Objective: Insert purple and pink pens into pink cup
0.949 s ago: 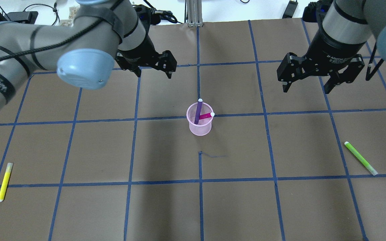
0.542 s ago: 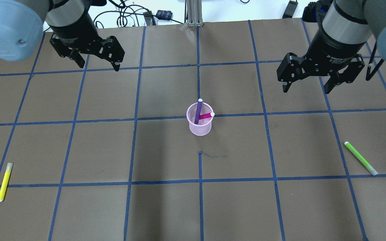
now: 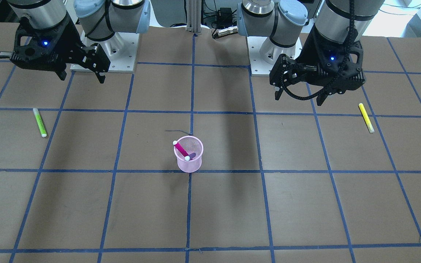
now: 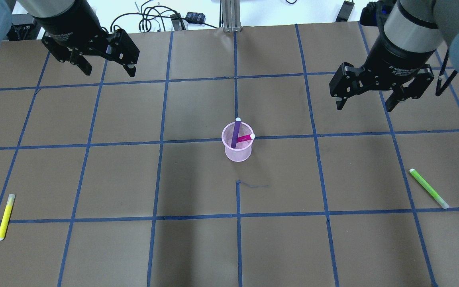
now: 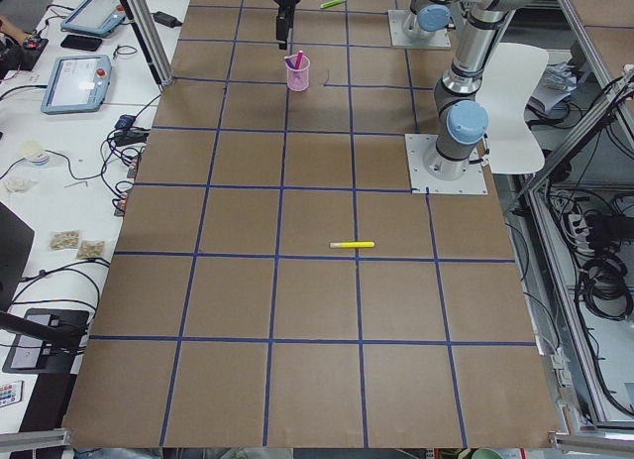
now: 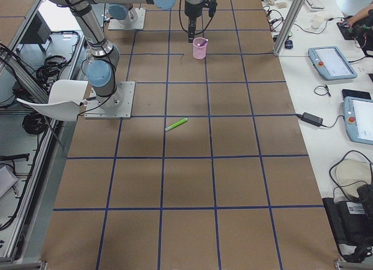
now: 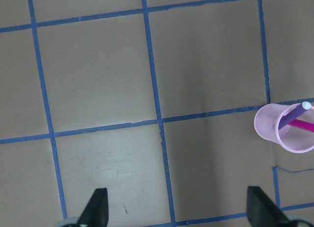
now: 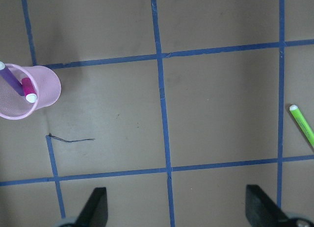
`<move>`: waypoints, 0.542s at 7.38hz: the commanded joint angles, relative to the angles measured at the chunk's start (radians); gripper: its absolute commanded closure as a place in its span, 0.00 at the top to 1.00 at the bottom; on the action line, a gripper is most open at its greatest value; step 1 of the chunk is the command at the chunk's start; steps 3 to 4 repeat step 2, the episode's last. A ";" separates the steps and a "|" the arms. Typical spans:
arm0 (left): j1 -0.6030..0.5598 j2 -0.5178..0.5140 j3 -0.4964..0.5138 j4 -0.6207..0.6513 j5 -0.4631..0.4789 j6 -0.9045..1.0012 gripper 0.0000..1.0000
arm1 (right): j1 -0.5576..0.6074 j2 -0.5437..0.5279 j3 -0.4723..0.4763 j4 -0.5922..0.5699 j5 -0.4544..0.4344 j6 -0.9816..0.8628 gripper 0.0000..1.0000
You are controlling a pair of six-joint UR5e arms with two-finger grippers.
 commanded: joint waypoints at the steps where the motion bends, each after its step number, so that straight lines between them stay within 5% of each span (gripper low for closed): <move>1: 0.005 -0.011 0.002 -0.020 0.027 0.014 1.00 | 0.000 0.001 0.000 0.002 0.000 0.001 1.00; 4: 0.003 -0.011 0.002 -0.020 0.025 0.014 1.00 | 0.000 -0.001 0.000 0.002 0.000 0.001 1.00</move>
